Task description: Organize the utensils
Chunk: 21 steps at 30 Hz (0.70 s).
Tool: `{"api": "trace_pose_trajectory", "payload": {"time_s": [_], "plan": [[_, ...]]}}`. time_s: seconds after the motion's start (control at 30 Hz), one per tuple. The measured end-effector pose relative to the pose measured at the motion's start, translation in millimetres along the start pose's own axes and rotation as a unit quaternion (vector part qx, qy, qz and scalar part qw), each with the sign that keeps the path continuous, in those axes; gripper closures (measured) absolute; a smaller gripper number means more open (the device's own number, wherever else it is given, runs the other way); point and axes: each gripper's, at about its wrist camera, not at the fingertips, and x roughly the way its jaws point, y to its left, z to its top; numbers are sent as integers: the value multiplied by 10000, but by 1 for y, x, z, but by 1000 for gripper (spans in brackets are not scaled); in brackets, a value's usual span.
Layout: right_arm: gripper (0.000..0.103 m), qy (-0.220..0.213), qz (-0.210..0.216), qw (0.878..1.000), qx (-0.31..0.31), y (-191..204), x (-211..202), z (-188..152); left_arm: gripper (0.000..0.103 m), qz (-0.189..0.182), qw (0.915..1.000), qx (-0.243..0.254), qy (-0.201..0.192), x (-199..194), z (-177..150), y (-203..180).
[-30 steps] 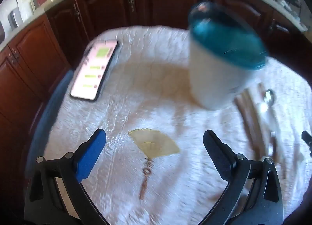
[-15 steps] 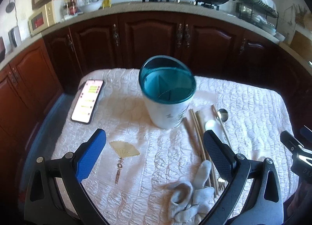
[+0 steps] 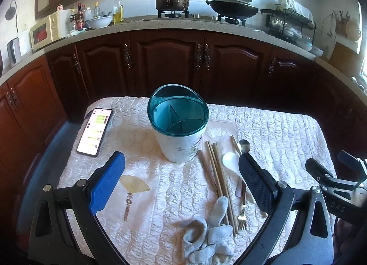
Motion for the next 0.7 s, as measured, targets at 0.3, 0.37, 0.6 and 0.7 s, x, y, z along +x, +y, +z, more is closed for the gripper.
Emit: {"api": "trace_pose_trajectory", "payload": {"time_s": [0.3, 0.37, 0.6, 0.7], "plan": [[1, 113, 46, 9998, 130, -8, 18, 1, 3, -87, 9996, -36, 263, 20, 0, -4], [1, 114, 16, 9999, 128, -9, 20, 2, 6, -116, 9994, -73, 325, 24, 0, -4], [1, 114, 66, 9996, 254, -18, 26, 4, 7, -157, 9990, -69, 414, 29, 1, -7], [1, 207, 181, 9992, 307, -21, 30, 5, 7, -155, 9990, -78, 404, 30, 1, -7]]}}
